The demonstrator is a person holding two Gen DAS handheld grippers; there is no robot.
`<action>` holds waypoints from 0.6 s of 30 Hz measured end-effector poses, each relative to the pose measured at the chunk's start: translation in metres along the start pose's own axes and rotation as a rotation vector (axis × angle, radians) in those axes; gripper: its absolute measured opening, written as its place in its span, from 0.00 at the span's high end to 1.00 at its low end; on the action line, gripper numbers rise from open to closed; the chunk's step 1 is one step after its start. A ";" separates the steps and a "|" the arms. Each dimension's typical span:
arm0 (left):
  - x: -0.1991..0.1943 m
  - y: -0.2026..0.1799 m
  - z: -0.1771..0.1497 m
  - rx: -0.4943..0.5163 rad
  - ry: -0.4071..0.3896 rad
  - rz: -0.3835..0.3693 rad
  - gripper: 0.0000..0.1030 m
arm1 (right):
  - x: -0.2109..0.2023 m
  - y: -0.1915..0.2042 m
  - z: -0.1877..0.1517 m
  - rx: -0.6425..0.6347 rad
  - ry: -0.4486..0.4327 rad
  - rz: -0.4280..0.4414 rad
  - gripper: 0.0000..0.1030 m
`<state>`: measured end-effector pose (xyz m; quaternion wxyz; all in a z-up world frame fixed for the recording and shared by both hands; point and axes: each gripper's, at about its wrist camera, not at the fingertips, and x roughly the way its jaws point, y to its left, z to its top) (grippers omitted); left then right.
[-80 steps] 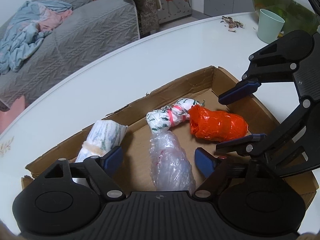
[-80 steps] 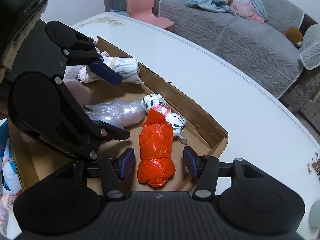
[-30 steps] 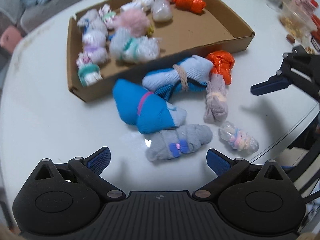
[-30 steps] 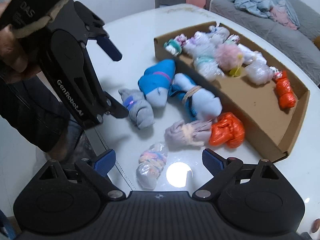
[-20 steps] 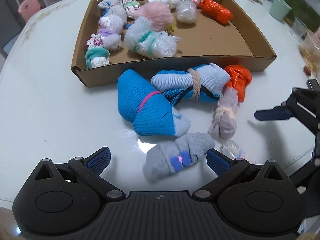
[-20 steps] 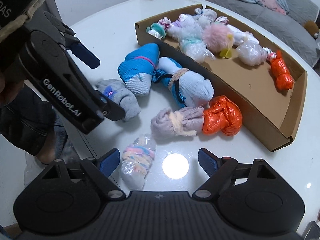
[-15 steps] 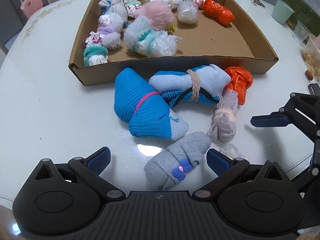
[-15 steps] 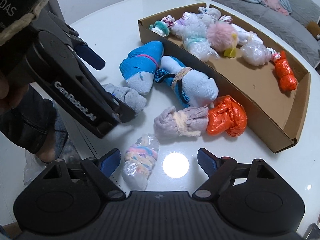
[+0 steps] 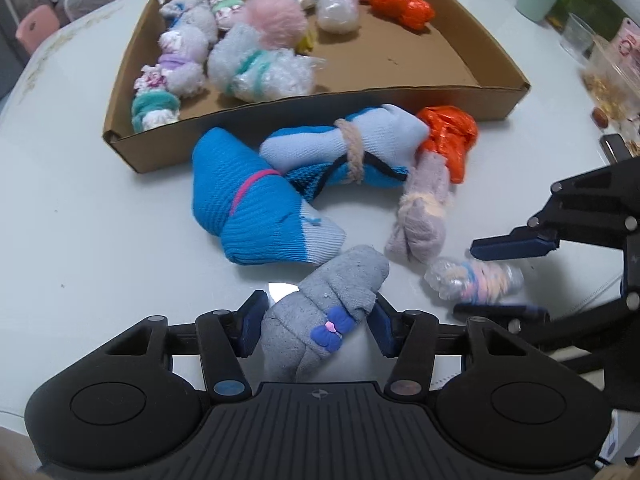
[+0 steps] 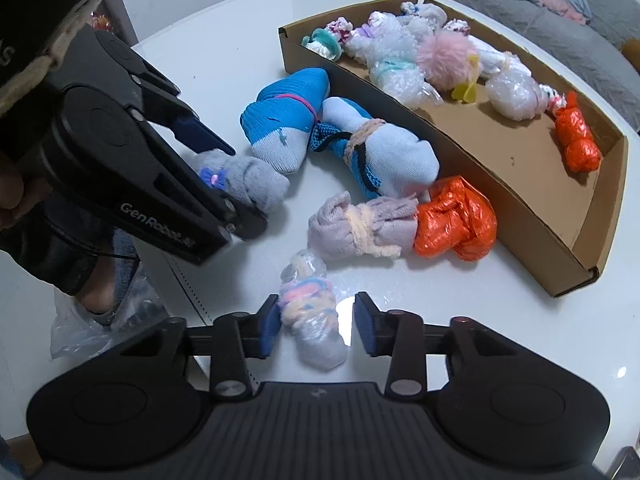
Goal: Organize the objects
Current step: 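Grasp the grey sock bundle with left while right grasps small bubble-wrap bundle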
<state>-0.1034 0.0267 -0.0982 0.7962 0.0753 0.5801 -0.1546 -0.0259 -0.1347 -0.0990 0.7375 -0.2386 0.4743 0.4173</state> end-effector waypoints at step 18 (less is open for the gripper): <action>-0.002 -0.013 -0.007 0.091 -0.009 0.007 0.47 | -0.008 -0.008 -0.011 0.000 0.001 0.033 0.76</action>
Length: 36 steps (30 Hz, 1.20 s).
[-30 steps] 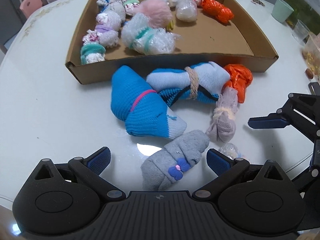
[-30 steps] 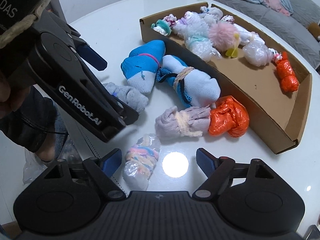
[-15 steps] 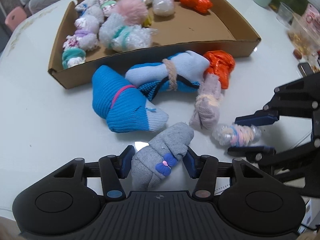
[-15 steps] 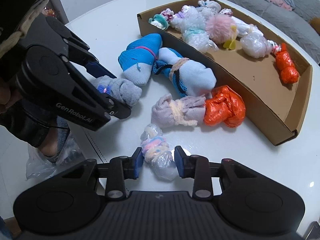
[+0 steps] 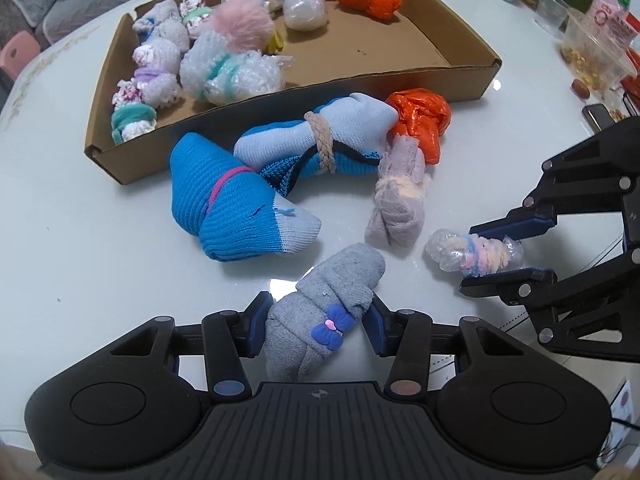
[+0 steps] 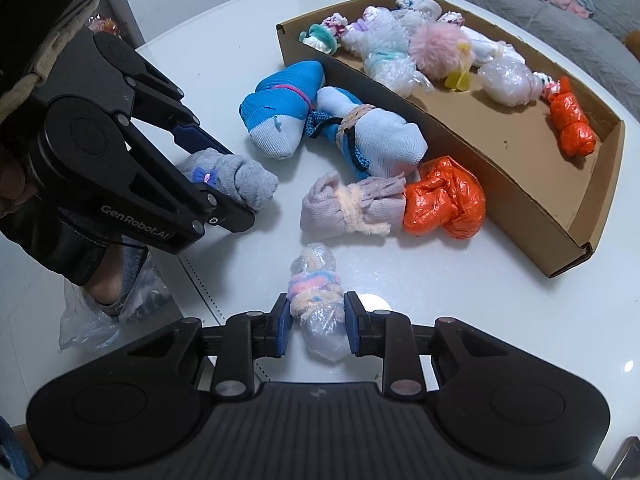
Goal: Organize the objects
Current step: 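Grasp the grey sock bundle with left while right grasps small bubble-wrap bundle, then carry both held bundles toward the tray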
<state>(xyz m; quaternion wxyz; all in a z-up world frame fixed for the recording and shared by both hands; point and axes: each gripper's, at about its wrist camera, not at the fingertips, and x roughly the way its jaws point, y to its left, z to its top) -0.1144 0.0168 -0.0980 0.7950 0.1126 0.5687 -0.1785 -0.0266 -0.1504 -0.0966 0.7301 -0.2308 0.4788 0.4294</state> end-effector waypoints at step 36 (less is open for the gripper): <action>-0.107 0.031 0.143 0.115 -0.314 0.019 0.48 | -0.104 -0.119 0.035 0.099 -0.251 -0.215 0.77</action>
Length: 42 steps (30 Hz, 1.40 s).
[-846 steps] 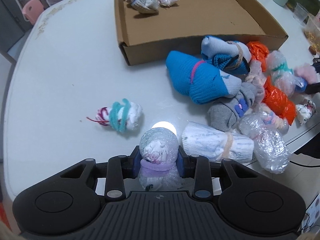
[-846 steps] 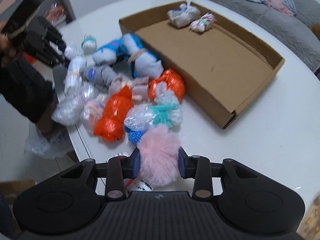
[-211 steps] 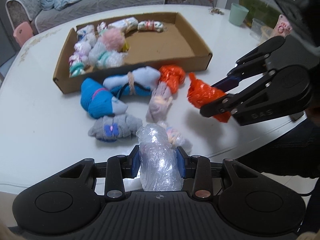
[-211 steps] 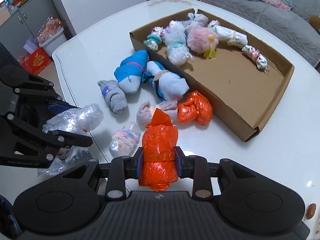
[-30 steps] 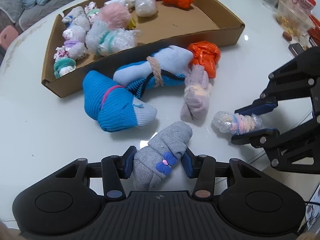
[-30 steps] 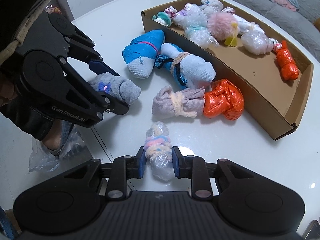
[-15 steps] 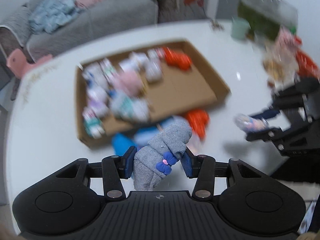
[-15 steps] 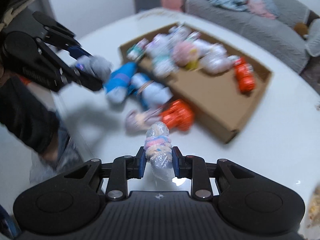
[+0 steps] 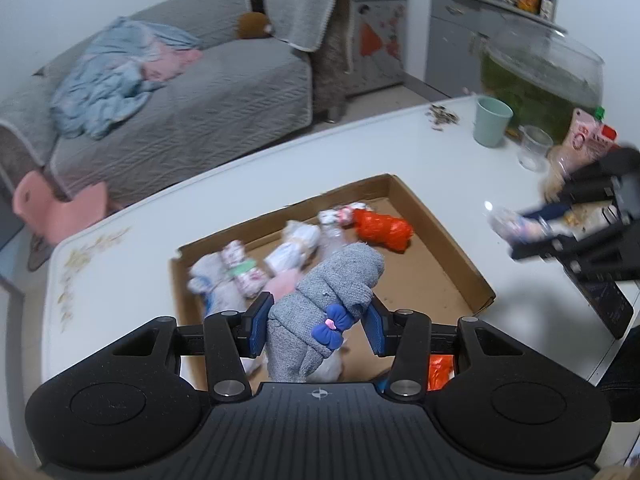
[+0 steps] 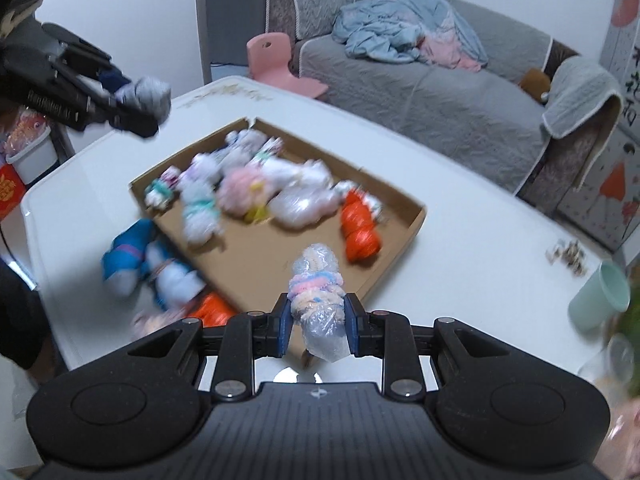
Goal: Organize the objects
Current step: 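Carry both held bundles toward the tray, then lower grey sock bundle into tray with left while right lowers bubble-wrap bundle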
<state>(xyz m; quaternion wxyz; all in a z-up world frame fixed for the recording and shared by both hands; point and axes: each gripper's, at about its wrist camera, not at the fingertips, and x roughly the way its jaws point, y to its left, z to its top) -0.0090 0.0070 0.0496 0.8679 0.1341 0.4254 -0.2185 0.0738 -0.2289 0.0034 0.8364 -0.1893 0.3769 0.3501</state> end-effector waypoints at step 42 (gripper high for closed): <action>0.184 -0.004 0.006 -0.017 0.177 0.097 0.47 | 0.121 -0.024 0.027 -0.091 0.123 0.110 0.76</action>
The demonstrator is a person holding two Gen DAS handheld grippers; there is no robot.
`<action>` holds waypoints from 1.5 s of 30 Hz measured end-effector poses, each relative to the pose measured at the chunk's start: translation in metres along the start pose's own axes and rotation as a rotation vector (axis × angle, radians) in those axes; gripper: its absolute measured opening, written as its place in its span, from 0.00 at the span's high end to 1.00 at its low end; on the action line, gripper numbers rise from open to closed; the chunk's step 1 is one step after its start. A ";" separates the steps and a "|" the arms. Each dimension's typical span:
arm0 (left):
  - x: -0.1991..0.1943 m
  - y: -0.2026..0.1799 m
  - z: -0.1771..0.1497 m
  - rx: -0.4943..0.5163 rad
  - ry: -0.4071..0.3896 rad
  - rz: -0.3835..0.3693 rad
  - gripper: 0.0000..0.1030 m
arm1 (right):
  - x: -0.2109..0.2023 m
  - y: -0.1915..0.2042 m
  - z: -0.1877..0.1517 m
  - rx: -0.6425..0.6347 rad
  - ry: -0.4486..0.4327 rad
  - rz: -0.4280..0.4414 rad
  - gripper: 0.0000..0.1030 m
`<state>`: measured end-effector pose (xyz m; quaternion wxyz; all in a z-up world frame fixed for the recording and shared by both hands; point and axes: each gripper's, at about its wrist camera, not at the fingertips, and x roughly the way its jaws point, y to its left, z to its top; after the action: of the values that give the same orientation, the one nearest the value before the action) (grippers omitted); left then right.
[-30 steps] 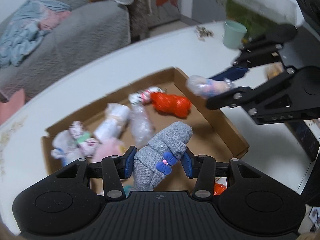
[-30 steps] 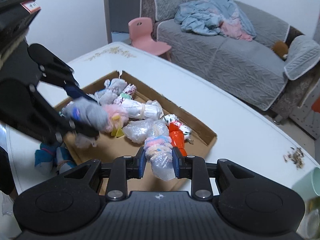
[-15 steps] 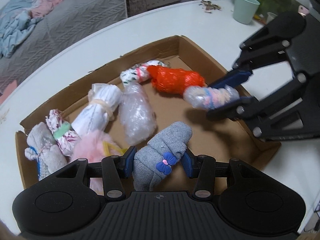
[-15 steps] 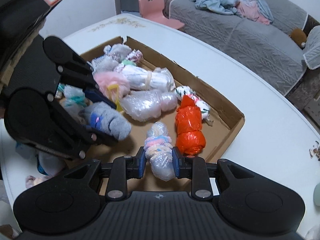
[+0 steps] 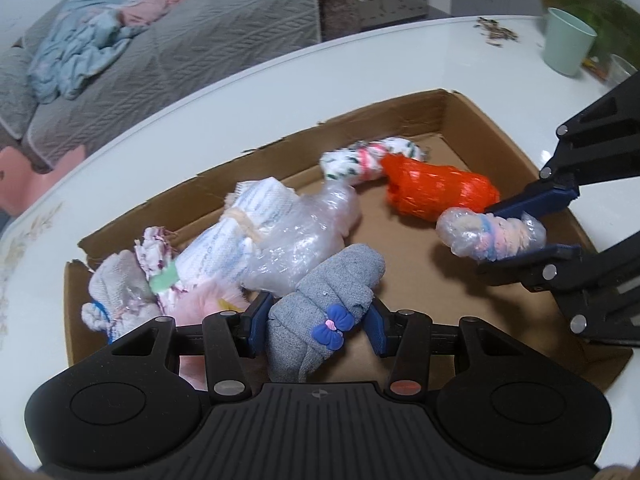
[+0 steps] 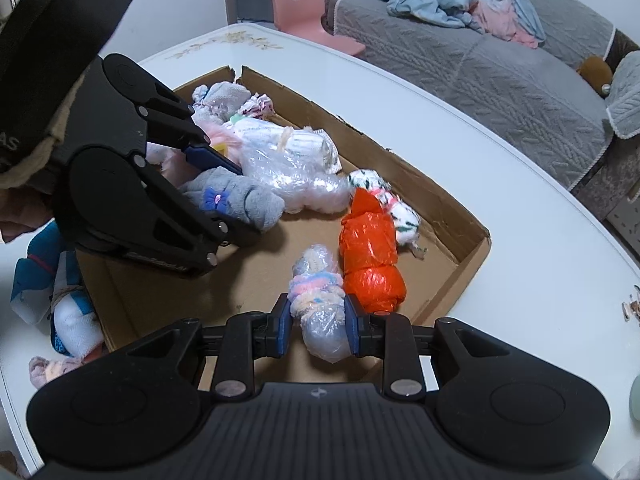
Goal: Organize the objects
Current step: 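Lower grey sock bundle into tray with left while right lowers bubble-wrap bundle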
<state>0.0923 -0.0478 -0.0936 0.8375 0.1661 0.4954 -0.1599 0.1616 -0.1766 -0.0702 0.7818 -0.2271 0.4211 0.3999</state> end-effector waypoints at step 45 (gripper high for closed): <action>-0.017 0.012 -0.002 -0.033 -0.046 0.000 0.14 | 0.006 -0.004 0.011 -0.051 -0.034 -0.030 0.38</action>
<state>0.0878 -0.0343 -0.0785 0.8513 0.1486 0.4786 -0.1554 0.1716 -0.1688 -0.0694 0.7886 -0.2463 0.3940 0.4026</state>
